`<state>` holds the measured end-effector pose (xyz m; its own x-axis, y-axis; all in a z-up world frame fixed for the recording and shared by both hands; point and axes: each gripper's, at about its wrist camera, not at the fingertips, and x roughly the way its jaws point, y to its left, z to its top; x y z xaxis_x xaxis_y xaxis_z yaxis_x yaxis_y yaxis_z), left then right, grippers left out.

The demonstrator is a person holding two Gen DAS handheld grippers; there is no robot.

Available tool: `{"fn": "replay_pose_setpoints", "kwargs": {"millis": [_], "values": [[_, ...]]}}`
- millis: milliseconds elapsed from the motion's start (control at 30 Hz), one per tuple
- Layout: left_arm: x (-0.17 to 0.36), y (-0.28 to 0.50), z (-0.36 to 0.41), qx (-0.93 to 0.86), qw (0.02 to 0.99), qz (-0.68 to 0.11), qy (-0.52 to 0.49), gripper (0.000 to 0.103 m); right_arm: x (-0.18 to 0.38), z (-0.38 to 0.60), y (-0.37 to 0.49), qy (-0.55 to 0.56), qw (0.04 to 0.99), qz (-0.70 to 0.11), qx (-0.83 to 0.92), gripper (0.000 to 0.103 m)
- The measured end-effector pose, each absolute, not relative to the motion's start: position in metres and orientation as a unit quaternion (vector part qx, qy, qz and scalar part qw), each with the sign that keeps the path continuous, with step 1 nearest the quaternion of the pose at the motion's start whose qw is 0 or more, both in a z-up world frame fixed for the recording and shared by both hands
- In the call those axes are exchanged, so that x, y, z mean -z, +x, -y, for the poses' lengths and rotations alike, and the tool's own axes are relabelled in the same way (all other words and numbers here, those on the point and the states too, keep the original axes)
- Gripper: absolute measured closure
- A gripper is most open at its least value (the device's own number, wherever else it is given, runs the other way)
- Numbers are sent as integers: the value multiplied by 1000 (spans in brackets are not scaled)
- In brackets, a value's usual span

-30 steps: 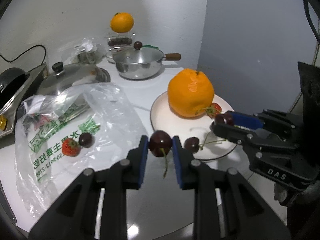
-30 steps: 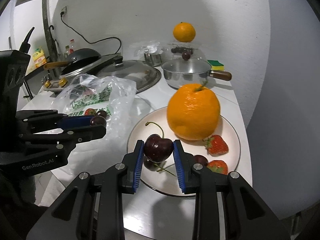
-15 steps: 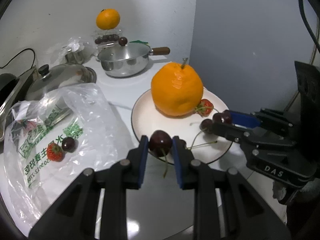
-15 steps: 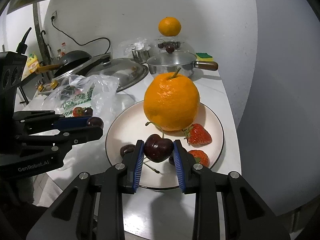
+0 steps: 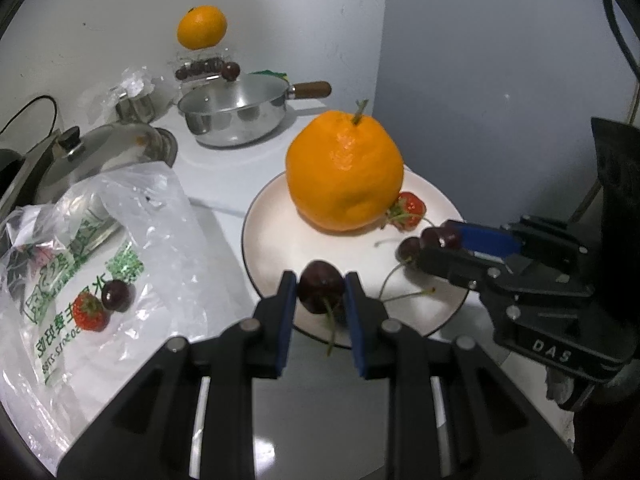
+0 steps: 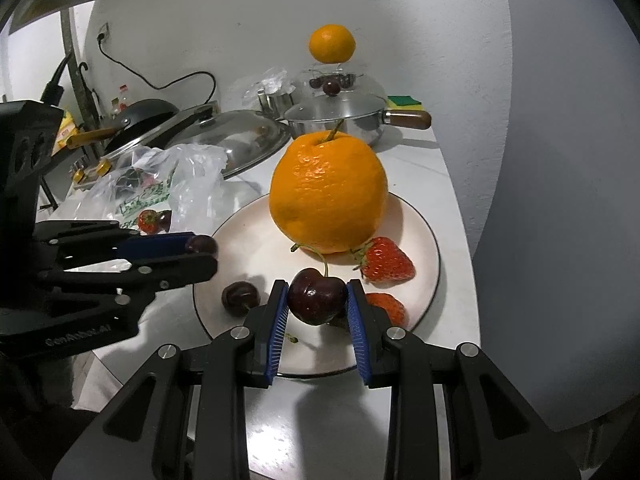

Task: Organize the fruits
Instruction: 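Lower the cherries onto the plate and open both grippers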

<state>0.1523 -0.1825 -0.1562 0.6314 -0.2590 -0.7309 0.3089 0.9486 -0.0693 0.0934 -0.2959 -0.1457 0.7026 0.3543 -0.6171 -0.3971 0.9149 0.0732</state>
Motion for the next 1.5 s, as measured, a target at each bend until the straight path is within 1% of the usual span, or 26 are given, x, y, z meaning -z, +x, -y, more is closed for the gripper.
{"fn": "replay_pose_setpoints", "kwargs": {"millis": [600,1133,1200,1267,1500], "values": [[169,172,176,161,895,-416,22,78,157,272,118,-44,908,-346,-230,72],[171,175,171,163,891,-424,12,76,161,265,124,-48,906,-357,-223,72],[170,174,171,163,891,-423,12,75,161,265,124,-49,906,-357,-222,72],[169,172,171,163,892,-421,11,71,161,265,124,-49,907,-358,-218,72],[167,170,170,162,893,-420,9,67,158,267,119,-45,909,-354,-214,70]]}}
